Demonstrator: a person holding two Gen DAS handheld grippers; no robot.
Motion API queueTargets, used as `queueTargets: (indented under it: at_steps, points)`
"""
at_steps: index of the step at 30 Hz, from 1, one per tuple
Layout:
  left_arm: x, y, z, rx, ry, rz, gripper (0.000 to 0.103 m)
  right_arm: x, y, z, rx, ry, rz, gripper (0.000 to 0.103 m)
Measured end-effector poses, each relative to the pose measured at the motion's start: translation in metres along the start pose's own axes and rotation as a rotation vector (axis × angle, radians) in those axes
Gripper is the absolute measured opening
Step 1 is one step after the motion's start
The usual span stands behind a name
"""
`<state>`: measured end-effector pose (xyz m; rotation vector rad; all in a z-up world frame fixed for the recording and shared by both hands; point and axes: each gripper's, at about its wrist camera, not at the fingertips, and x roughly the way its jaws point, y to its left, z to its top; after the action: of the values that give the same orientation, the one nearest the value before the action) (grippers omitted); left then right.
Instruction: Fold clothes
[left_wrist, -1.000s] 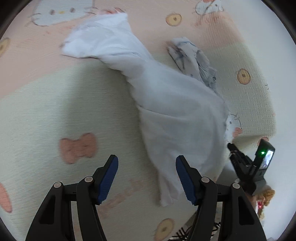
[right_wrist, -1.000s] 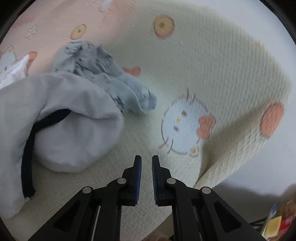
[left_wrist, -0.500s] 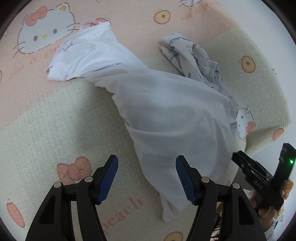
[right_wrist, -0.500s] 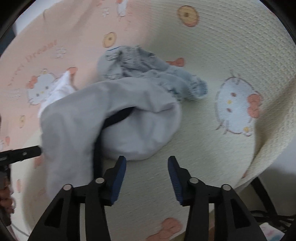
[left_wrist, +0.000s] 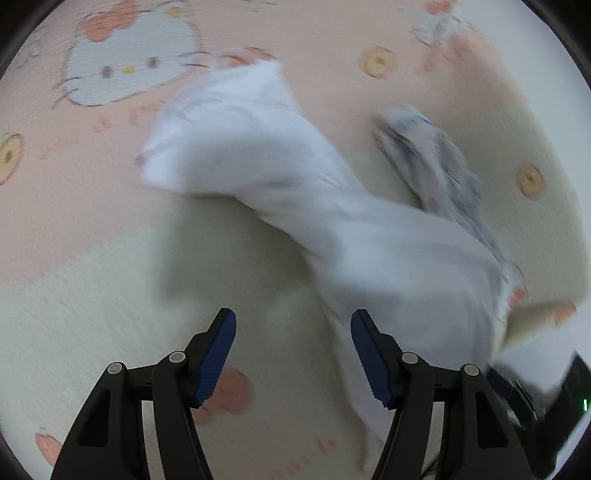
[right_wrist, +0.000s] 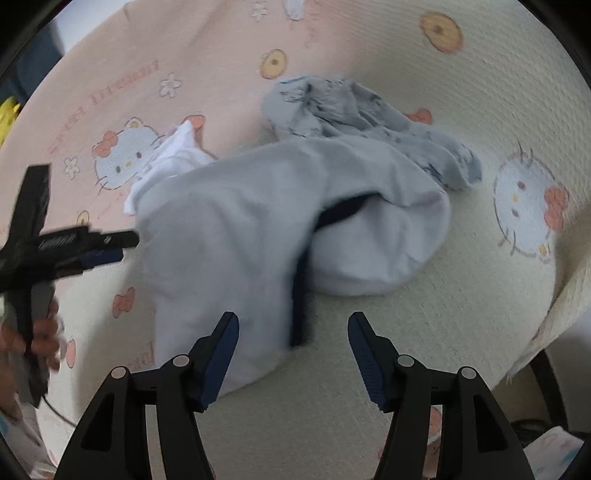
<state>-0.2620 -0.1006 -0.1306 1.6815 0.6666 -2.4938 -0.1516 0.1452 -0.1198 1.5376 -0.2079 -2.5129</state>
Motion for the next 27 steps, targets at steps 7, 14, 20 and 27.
queueTargets:
  at_steps: [7,14,20,27]
  points:
    - [0.002,0.026,0.031,0.092,-0.030,0.184,0.062,0.001,0.031,0.014,-0.157,-0.037,-0.060,0.064]
    - [0.020,0.024,0.053,0.242,0.012,0.245,0.062,0.006,0.041,0.057,-0.228,-0.006,-0.062,0.064]
    - [0.036,0.016,0.065,0.391,0.011,0.315,0.062,0.016,0.018,0.104,-0.127,0.060,-0.039,0.064]
    - [0.045,0.020,0.069,0.415,0.022,0.359,0.062,0.039,-0.023,0.127,0.052,0.119,-0.021,0.064]
